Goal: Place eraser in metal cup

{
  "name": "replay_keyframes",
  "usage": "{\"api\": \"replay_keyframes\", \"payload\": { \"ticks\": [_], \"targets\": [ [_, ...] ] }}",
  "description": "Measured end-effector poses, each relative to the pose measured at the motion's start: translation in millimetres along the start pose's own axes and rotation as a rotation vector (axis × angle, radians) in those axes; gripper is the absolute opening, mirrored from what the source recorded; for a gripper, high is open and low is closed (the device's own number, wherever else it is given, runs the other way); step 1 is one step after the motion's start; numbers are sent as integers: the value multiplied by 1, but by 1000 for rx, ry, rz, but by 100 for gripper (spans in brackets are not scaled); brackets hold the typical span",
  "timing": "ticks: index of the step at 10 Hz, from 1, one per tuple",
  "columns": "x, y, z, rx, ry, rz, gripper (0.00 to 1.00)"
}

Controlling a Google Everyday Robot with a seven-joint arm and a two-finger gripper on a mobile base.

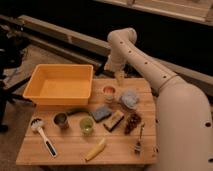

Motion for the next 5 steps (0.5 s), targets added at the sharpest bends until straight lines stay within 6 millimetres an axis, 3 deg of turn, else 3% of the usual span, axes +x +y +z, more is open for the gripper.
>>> {"api": "replay_keyframes", "payload": {
  "ticks": [3, 5],
  "targets": [
    [-2, 6, 2, -16, -7, -24, 80],
    [-12, 31, 0, -24, -13, -54, 80]
  ]
}}
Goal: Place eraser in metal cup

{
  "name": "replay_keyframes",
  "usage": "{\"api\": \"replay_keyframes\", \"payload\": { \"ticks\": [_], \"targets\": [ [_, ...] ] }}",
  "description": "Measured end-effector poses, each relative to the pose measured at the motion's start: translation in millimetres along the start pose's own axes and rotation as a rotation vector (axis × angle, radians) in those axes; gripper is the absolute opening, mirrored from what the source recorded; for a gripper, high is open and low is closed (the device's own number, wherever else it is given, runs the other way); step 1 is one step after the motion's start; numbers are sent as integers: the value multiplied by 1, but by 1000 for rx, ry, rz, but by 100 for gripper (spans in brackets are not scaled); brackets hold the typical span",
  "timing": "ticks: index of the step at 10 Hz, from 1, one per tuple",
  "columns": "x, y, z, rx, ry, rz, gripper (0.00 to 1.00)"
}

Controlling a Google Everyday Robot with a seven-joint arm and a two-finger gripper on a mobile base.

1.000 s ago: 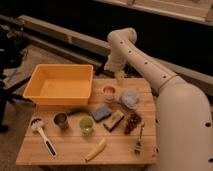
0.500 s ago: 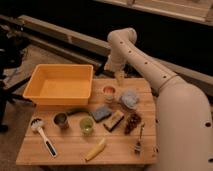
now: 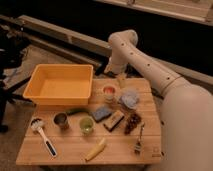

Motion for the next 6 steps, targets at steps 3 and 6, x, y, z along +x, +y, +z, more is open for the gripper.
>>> {"api": "replay_keyframes", "payload": {
  "ticks": [3, 6],
  "targets": [
    [-28, 61, 3, 3, -17, -42, 80],
    [-42, 109, 27, 1, -39, -106, 80]
  ]
}}
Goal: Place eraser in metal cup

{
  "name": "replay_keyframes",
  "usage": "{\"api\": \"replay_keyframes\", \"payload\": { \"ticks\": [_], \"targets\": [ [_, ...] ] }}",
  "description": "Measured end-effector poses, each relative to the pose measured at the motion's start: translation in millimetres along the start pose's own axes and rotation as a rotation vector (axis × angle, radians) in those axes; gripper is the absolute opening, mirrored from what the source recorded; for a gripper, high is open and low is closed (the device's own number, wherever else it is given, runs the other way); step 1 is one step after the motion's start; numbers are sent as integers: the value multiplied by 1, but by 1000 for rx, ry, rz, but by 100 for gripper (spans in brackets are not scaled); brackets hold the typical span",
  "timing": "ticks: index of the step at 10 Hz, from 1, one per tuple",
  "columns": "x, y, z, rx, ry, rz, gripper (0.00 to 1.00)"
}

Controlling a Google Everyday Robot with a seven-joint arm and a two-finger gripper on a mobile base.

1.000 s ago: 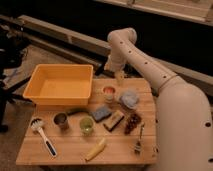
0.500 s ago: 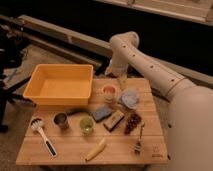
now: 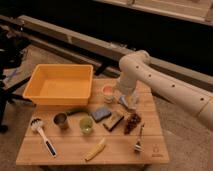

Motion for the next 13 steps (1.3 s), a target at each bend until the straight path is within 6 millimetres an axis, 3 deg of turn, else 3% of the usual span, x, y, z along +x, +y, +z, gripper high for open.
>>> {"api": "replay_keyframes", "payload": {
  "ticks": [4, 8, 13],
  "targets": [
    [-19, 15, 41, -39, -16, -78, 80],
    [-24, 23, 67, -74, -10, -102, 80],
    [-11, 4, 103, -101, 35, -90, 80]
  ]
}}
